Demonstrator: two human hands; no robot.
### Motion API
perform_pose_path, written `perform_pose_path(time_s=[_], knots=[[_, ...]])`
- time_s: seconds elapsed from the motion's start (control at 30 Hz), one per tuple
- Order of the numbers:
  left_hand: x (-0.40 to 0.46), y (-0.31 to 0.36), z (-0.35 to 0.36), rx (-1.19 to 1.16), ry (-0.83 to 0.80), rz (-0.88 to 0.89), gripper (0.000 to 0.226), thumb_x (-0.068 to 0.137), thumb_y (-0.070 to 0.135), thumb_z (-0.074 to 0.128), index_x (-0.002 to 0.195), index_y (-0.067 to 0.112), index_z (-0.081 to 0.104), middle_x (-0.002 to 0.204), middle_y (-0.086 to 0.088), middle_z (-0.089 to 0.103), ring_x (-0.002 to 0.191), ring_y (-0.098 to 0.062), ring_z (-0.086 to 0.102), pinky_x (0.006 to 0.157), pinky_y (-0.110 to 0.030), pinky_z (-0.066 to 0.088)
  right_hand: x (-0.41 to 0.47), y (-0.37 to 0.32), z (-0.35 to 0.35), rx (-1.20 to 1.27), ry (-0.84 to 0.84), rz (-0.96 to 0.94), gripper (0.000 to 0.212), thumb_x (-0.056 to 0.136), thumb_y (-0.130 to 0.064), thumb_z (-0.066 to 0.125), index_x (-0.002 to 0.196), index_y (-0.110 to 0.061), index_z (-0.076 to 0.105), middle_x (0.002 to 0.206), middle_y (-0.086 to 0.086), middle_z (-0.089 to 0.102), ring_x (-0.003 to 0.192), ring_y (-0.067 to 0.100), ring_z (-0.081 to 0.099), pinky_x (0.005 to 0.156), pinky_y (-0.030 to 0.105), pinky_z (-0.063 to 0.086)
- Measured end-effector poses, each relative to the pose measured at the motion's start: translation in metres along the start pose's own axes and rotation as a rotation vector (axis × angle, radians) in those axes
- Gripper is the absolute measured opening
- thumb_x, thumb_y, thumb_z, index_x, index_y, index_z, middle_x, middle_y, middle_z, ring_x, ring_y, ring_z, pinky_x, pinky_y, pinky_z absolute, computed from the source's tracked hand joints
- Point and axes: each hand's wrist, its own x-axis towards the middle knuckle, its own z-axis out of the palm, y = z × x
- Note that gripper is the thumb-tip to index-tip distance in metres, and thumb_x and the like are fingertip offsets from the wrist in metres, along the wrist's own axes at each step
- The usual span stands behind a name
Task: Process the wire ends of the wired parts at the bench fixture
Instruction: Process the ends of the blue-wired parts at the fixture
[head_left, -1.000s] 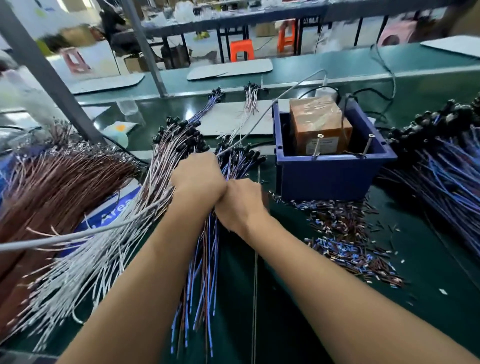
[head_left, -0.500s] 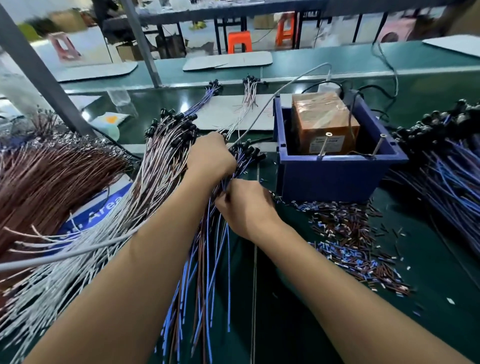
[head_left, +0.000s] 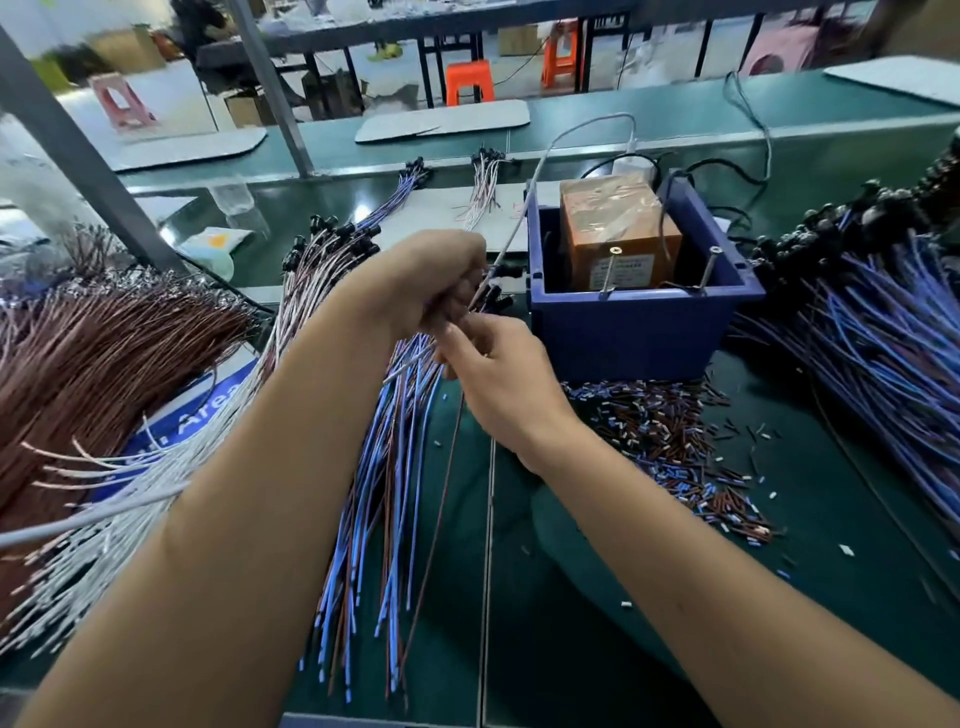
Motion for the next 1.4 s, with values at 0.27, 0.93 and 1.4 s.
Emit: perform_pose_path(time_s=[0.27,0.93,1.4], knots=[[-0.027,0.007,-0.001,-0.578,-0.116,0.211,0.038,0.109,0.042,0.044,0.078,0.021,0.049,0.050,0.010,0.028,0.044,-0.006,0.026,0.040,-0.016,0.020,-0.021,-0.003,-0.003,0.212,-0.177,-0.082,0.028,0.108,-0.032,0.055,0.099,-0.008,0.066,0.094,0.022,0.067,0.075,0.008,0.052,0.065,0.027,0.040],[-0.061,-0.029,0.126,0.074,0.666,1.181,0.041,0.110,0.032,0.039,0.088,0.005,0.061,0.071,0.004,0.053,0.058,-0.018,0.045,0.053,-0.034,0.035,-0.024,0.063,-0.180,-0.590,0.062,-0.313,0.021,0.101,-0.032,0.066,0.092,-0.018,0.079,0.070,-0.003,0.068,0.067,0.022,0.061,0.070,0.047,0.053],[-0.035,-0.068,0.152,0.220,0.696,1.009,0.037,0.107,0.033,0.050,0.077,0.013,0.049,0.073,0.010,0.040,0.064,-0.010,0.034,0.059,-0.023,0.022,-0.037,0.088,-0.173,0.096,0.218,-0.265,0.009,0.094,-0.027,0.077,0.089,-0.020,0.080,0.068,0.003,0.074,0.046,0.014,0.058,0.045,0.024,0.047]])
